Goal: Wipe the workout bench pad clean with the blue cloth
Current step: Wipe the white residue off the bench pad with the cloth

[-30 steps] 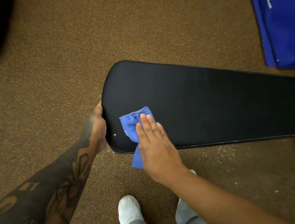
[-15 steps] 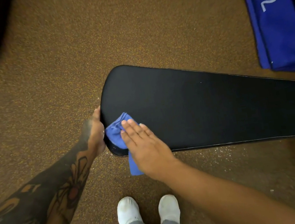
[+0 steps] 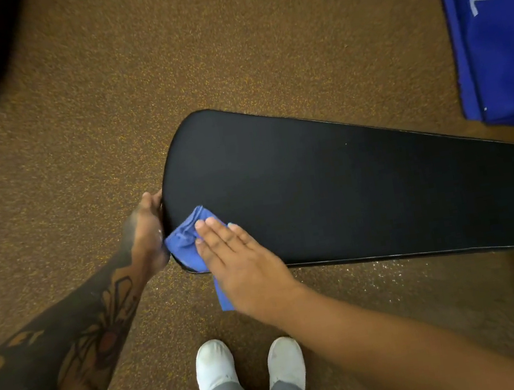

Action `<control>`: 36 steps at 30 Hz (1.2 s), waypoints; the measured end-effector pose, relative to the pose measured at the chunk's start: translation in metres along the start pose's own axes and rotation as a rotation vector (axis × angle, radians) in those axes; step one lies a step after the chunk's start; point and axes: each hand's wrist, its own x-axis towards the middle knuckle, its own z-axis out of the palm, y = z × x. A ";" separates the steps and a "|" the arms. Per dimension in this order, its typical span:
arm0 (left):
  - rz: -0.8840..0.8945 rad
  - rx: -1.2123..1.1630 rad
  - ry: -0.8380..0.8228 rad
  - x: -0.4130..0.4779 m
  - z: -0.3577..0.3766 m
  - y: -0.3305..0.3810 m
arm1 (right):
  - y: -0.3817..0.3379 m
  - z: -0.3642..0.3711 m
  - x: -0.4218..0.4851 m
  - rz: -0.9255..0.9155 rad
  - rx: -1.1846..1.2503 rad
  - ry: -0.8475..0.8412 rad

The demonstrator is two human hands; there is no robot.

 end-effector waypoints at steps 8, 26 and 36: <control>-0.014 -0.060 0.008 -0.001 -0.006 0.000 | -0.040 -0.001 0.031 0.094 0.135 0.048; 0.232 0.722 0.473 -0.006 0.016 -0.002 | 0.012 0.008 -0.015 0.607 0.322 0.101; 0.189 0.315 0.701 -0.070 0.027 -0.023 | 0.036 -0.025 0.009 0.543 0.563 0.183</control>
